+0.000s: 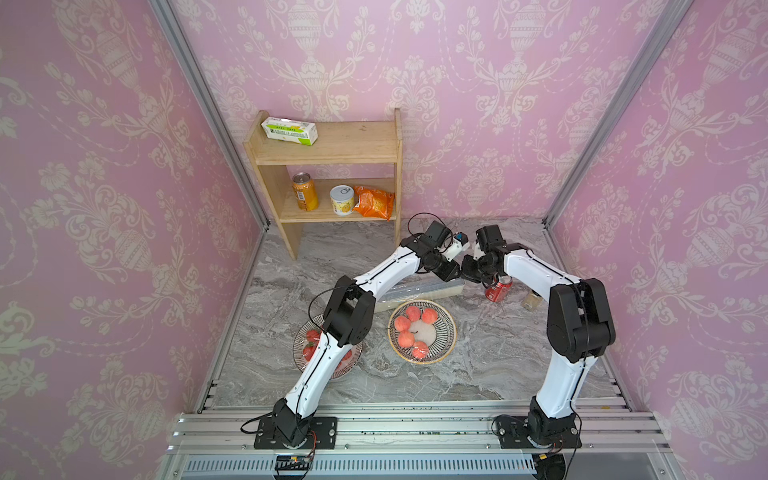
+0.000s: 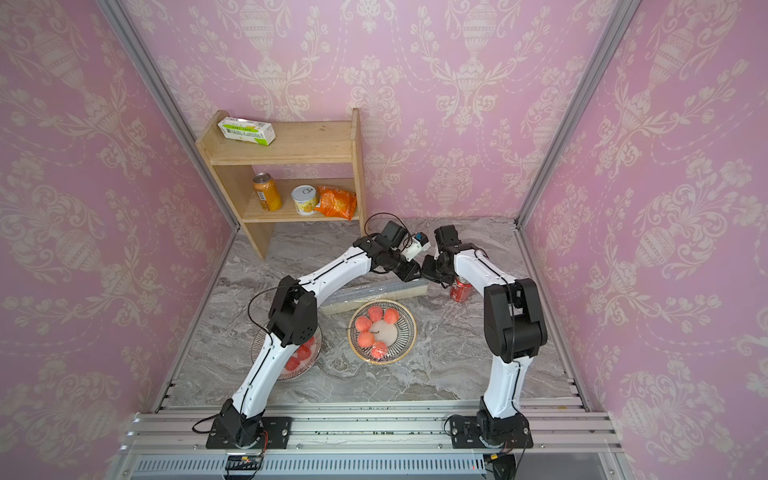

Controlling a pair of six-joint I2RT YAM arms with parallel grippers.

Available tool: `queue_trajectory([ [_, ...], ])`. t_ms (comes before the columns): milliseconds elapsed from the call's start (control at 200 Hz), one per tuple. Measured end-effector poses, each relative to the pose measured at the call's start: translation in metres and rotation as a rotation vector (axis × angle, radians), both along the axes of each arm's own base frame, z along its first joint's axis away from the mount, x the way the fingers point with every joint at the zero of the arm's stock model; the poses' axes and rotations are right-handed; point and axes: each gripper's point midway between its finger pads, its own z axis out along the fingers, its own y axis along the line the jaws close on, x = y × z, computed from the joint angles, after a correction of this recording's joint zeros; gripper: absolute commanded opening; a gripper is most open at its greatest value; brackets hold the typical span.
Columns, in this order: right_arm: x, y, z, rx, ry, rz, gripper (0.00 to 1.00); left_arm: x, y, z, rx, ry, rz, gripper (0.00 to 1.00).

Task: Wrap the plate with plastic wrap
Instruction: Tear off the plastic wrap from the plastic wrap cutting box.

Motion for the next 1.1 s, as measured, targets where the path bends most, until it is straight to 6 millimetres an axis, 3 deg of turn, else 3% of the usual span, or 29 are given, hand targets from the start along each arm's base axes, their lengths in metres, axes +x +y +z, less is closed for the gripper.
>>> queue_trajectory([
  [390, 0.0, 0.0, 0.0, 0.0, 0.0, 0.0, 0.05, -0.002, 0.001, -0.012, 0.026, 0.001, -0.02, 0.29],
  [1096, -0.002, 0.0, -0.001, -0.005, 0.006, 0.008, 0.04, -0.002, 0.004, -0.019, 0.066, -0.052, -0.043, 0.17],
])
